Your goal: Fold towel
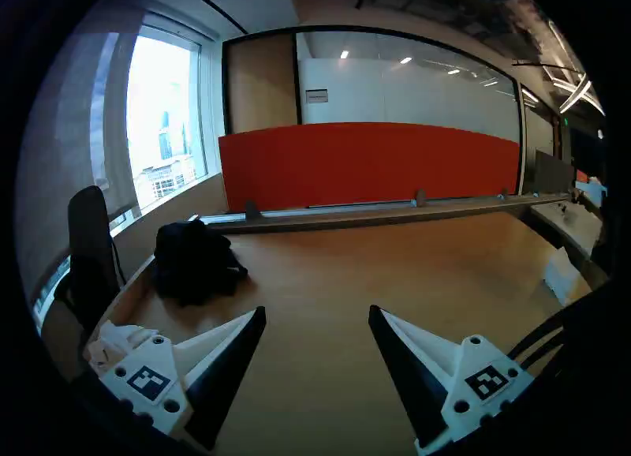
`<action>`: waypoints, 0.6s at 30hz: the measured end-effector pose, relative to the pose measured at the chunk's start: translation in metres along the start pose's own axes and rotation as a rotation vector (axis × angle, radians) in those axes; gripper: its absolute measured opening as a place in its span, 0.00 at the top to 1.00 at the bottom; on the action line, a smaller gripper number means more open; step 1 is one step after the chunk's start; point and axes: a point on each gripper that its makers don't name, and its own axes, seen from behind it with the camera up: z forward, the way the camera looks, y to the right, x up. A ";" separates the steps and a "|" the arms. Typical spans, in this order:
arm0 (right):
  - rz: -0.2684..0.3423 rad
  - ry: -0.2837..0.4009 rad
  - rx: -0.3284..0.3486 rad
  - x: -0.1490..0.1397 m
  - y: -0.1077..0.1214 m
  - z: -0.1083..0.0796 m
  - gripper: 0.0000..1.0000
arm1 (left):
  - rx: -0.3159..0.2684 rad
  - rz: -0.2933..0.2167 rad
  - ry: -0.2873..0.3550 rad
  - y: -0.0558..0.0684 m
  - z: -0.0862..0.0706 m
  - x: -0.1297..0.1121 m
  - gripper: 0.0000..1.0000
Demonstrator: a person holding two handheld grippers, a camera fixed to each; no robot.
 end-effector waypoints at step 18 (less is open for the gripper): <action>0.013 0.021 0.048 0.009 -0.074 0.009 0.00 | 0.017 -0.018 0.151 -0.018 0.012 0.051 0.03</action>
